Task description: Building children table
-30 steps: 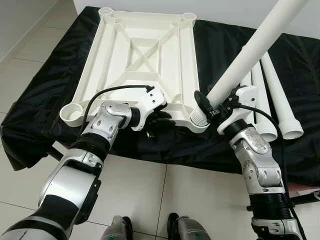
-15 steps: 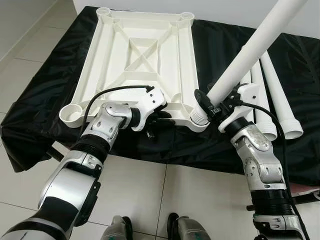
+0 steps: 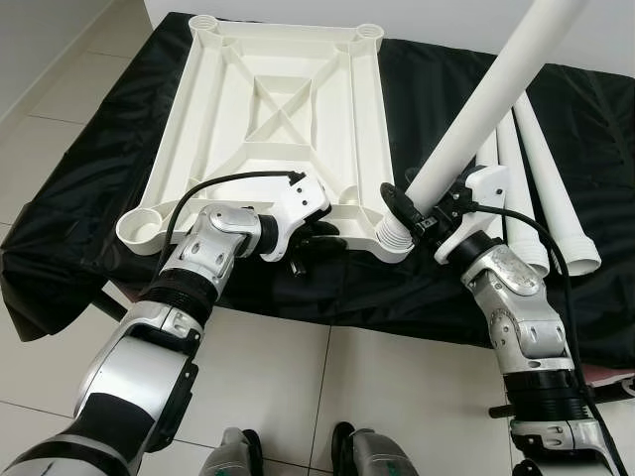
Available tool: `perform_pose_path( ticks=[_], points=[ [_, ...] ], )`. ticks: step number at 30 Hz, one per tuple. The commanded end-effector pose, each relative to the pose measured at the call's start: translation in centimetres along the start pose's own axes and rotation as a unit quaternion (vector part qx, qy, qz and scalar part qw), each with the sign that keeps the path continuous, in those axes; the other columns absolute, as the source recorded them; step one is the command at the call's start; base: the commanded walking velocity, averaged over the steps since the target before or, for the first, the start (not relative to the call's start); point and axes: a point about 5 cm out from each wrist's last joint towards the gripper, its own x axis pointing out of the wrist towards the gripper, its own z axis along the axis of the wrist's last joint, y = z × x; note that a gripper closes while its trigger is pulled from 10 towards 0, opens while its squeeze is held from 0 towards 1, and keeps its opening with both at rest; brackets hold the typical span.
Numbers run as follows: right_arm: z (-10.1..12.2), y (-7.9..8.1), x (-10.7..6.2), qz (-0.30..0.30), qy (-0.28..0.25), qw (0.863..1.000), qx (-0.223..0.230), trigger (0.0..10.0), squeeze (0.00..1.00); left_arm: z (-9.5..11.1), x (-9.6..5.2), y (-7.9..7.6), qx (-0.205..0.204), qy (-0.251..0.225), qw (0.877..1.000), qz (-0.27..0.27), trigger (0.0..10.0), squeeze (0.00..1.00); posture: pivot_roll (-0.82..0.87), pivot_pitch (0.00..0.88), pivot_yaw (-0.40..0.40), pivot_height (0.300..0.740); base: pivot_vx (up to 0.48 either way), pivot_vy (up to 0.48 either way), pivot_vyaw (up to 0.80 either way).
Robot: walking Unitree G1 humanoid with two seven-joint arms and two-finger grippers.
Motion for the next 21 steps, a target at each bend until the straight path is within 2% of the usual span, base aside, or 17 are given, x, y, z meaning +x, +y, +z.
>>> perform_pose_path(
  ticks=[1, 10, 17, 21],
  points=[
    [-1.1, 0.5, 0.1, 0.02, 0.026, 0.999, 0.0, 10.0, 0.0, -0.1, -0.3, 0.0, -0.009, -0.011, 1.0, 0.009, 10.0, 0.0, -0.06, 0.203, -0.006, 0.74, 0.0, 0.0, 0.0],
    [-1.4, 0.6, 0.7, 0.048, 0.034, 0.998, 0.0, 10.0, 0.0, -0.1, -0.4, -0.1, -0.01, -0.013, 1.0, 0.01, 10.0, 0.0, -0.06, 0.2, -0.009, 0.74, 0.0, 0.0, 0.0],
    [-2.4, 0.6, 1.2, 0.063, 0.05, 0.997, 0.015, 10.0, 0.0, -0.1, -0.4, -0.3, -0.009, -0.014, 1.0, 0.009, 10.0, 0.0, -0.06, 0.191, -0.012, 0.74, 0.0, 0.0, 0.0],
    [-3.0, 0.9, 1.4, 0.075, 0.061, 0.995, 0.003, 10.0, 0.0, -0.1, -0.3, -0.4, -0.009, -0.014, 1.0, 0.007, 10.0, 0.0, -0.06, 0.186, -0.012, 0.74, 0.0, 0.0, 0.0]
  ],
)
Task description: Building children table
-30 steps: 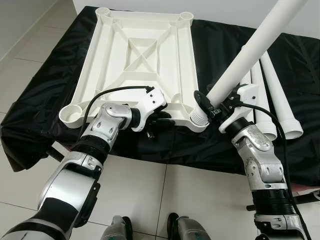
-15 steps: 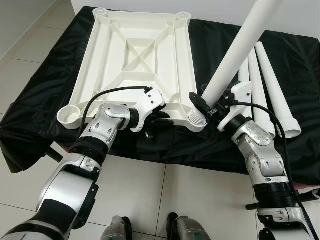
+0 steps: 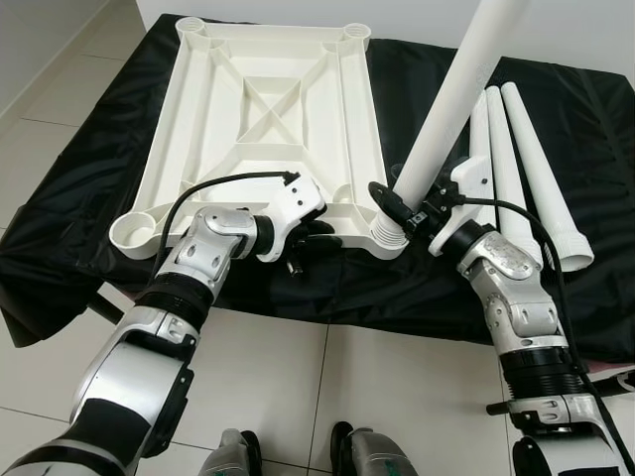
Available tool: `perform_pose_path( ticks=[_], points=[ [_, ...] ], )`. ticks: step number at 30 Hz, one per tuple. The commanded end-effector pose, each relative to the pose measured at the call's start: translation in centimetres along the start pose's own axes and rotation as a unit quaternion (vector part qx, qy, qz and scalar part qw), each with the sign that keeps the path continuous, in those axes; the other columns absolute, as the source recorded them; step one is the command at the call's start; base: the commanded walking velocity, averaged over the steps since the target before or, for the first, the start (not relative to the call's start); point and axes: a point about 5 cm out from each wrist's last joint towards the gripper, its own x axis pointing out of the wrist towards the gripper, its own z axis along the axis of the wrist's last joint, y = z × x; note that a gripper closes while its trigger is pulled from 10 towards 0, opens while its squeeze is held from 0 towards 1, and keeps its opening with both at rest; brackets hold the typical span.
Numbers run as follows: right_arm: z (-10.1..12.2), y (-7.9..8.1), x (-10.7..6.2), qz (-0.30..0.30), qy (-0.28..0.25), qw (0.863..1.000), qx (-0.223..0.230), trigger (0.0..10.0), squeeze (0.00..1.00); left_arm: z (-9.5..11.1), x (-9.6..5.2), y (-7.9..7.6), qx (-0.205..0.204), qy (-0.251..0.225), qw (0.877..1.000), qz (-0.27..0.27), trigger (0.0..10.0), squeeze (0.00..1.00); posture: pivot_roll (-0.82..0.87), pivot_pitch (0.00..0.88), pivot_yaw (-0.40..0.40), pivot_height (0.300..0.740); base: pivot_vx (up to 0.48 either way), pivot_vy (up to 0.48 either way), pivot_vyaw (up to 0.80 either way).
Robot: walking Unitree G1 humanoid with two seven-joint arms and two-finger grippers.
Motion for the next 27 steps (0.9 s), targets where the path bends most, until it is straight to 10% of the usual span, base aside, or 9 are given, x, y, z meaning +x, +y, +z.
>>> perform_pose_path(
  ticks=[1, 27],
  points=[
    [-2.18, 1.13, 0.09, 0.023, 0.044, 0.999, 0.018, 10.0, 0.0, 0.16, 0.08, -0.32, -0.006, -0.014, 1.0, -0.009, 10.0, 0.0, -0.06, 0.186, -0.012, 0.74, 0.0, 0.0, 0.0],
    [-3.1, 1.38, 0.04, 0.019, 0.052, 0.998, 0.024, 10.0, 0.0, 0.27, 0.05, -0.55, -0.004, -0.014, 1.0, -0.011, 10.0, 0.0, -0.05, 0.181, -0.01, 0.74, 0.0, 0.0, 0.0]
  ],
)
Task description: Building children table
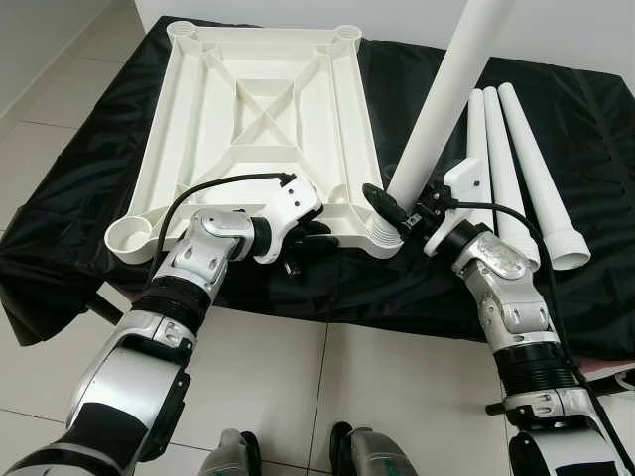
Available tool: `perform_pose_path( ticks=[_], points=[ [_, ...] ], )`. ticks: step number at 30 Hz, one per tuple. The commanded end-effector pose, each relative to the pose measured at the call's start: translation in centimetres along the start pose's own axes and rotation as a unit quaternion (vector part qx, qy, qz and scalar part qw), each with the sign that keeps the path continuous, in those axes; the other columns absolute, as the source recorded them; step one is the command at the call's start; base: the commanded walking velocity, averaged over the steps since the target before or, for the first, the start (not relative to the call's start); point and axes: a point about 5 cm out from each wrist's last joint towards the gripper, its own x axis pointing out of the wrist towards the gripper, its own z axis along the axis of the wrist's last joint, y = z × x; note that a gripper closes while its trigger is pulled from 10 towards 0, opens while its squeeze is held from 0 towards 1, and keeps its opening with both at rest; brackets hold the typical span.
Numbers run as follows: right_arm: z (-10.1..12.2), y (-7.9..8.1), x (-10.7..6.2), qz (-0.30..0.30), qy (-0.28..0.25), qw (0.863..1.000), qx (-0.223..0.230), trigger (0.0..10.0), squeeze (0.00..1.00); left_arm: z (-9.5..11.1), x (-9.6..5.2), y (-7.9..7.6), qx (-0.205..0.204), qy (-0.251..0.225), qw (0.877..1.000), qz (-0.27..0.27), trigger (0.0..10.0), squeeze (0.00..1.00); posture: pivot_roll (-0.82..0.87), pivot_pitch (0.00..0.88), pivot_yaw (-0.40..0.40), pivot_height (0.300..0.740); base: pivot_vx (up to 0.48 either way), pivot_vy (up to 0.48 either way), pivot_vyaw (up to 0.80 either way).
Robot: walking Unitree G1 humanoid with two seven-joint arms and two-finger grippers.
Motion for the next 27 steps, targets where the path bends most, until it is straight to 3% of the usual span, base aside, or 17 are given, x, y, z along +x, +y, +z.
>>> perform_pose_path(
  ticks=[1, 27],
  points=[
    [-2.66, 1.05, -0.3, 0.009, 0.058, 0.998, 0.03, 10.0, 0.0, 0.48, 0.27, -0.54, 0.002, -0.018, 1.0, -0.017, 10.0, 0.0, -0.05, 0.182, -0.01, 0.74, 0.0, 0.0, 0.0],
    [-2.49, 1.64, -0.49, -0.026, 0.045, 0.998, 0.048, 10.0, 0.0, 0.52, 0.19, -0.63, -0.002, -0.018, 1.0, -0.016, 10.0, 0.0, -0.05, 0.199, -0.01, 0.74, 0.0, 0.0, 0.0]
  ],
)
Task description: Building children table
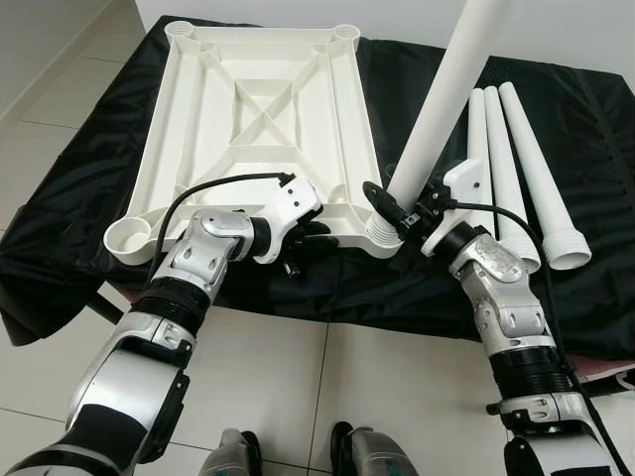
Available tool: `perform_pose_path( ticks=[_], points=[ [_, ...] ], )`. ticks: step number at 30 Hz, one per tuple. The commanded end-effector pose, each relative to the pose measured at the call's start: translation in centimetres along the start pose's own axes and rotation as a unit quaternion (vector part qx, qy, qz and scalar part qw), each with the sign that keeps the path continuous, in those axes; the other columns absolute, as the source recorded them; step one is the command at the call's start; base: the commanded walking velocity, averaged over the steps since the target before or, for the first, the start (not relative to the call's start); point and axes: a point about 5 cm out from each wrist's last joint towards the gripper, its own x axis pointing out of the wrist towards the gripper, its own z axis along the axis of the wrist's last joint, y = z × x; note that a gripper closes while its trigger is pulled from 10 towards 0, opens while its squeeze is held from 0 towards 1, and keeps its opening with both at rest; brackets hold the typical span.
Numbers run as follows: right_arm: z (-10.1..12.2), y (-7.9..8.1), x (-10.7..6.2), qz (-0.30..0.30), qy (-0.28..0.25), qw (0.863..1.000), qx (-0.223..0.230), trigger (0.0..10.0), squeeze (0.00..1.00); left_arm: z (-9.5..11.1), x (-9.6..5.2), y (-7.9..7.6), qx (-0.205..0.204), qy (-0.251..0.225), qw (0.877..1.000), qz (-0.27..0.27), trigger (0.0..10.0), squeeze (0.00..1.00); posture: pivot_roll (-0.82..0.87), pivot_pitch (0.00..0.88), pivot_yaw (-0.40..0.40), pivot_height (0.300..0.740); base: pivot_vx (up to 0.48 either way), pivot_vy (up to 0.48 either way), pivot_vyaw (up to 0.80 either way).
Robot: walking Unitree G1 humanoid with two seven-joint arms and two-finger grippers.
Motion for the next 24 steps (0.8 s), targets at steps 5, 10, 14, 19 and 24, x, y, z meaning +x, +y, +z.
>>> perform_pose_path(
  ticks=[5, 10, 14, 19, 24],
  points=[
    [-2.5, 1.0, -0.6, 0.0, 0.055, 0.998, 0.033, 10.0, 0.0, 0.5, 0.3, -0.6, 0.0, -0.019, 1.0, -0.017, 10.0, 0.0, -0.05, 0.2, -0.011, 0.74, 0.0, 0.0, 0.0],
    [-2.2, 1.2, -0.9, -0.018, 0.047, 0.998, 0.034, 10.0, 0.0, 0.6, 0.3, -0.5, 0.0, -0.019, 1.0, -0.017, 10.0, 0.0, -0.05, 0.204, -0.011, 0.74, 0.0, 0.0, 0.0],
    [-2.1, 1.4, -1.0, -0.023, 0.043, 0.998, 0.036, 10.0, 0.0, 0.6, 0.3, -0.5, -0.001, -0.019, 1.0, -0.016, 10.0, 0.0, -0.05, 0.204, -0.012, 0.74, 0.0, 0.0, 0.0],
    [-1.7, 1.9, -1.2, -0.042, 0.032, 0.998, 0.046, 10.0, 0.0, 0.5, 0.2, -0.5, -0.001, -0.018, 1.0, -0.016, 10.0, 0.0, -0.05, 0.205, -0.011, 0.74, 0.0, 0.0, 0.0],
    [-1.4, 2.2, -1.3, -0.052, 0.025, 0.998, 0.038, 10.0, 0.0, 0.5, 0.2, -0.5, -0.001, -0.017, 1.0, -0.016, 10.0, 0.0, -0.05, 0.206, -0.009, 0.74, 0.0, 0.0, 0.0]
  ],
)
